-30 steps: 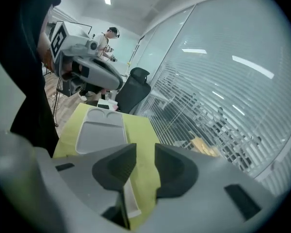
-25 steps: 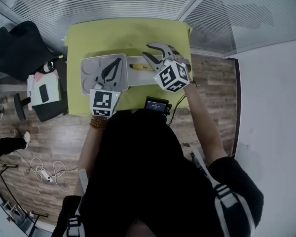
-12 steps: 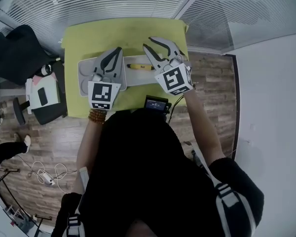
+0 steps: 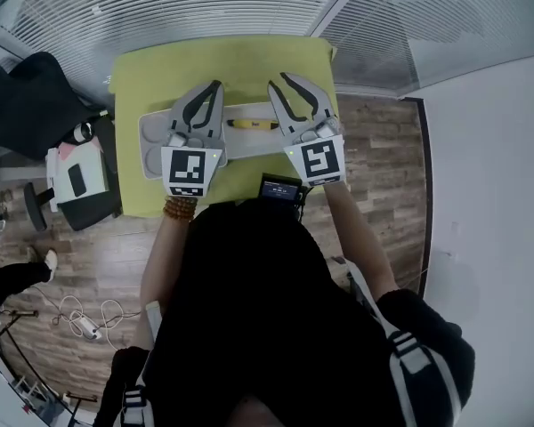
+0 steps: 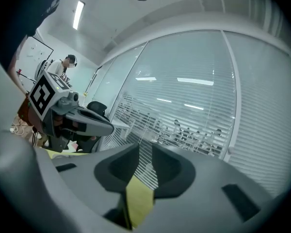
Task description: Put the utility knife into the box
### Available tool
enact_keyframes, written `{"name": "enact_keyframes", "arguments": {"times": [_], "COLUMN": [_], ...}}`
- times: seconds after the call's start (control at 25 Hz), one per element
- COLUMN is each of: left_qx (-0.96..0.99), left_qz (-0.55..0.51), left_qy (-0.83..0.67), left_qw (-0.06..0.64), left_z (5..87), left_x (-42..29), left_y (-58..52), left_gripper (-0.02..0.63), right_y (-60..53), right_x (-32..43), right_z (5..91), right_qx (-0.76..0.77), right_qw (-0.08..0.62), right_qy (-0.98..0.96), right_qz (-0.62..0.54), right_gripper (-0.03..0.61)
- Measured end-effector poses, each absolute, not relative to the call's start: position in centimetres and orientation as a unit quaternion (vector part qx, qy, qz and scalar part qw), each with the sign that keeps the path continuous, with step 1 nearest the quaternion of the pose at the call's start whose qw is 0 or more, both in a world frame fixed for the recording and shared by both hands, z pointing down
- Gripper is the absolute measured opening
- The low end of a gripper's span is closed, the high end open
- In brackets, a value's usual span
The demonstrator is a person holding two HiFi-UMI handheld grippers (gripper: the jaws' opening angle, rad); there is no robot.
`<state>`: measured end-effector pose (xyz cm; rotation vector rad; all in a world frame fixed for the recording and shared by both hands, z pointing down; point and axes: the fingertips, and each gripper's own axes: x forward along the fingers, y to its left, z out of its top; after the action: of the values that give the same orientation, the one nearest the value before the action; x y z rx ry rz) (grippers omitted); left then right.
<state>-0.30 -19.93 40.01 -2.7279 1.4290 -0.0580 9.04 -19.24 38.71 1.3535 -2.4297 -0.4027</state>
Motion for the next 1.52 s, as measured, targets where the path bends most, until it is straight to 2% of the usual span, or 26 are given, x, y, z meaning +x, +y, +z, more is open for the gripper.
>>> {"name": "enact_keyframes", "arguments": {"times": [0.76, 1.52], "left_qx": [-0.861, -0.851], "left_qz": [-0.005, -0.004], "left_qy": [0.508, 0.524], "left_qw": [0.028, 0.022], "left_z": [41.2, 42.3], "left_x": [-1.1, -1.0], "left_y": [-18.9, -18.5], "left_gripper": [0.012, 0.012], "right_y": [-17.0, -15.9], "right_x": [10.6, 10.6], "right_z": [39.8, 42.5], "right_qx": [0.538, 0.556], "right_qw": [0.099, 0.092], "right_qy": [-0.833, -0.825], "right_qz": [-0.086, -0.049], "right_gripper": [0.06, 0.029]}}
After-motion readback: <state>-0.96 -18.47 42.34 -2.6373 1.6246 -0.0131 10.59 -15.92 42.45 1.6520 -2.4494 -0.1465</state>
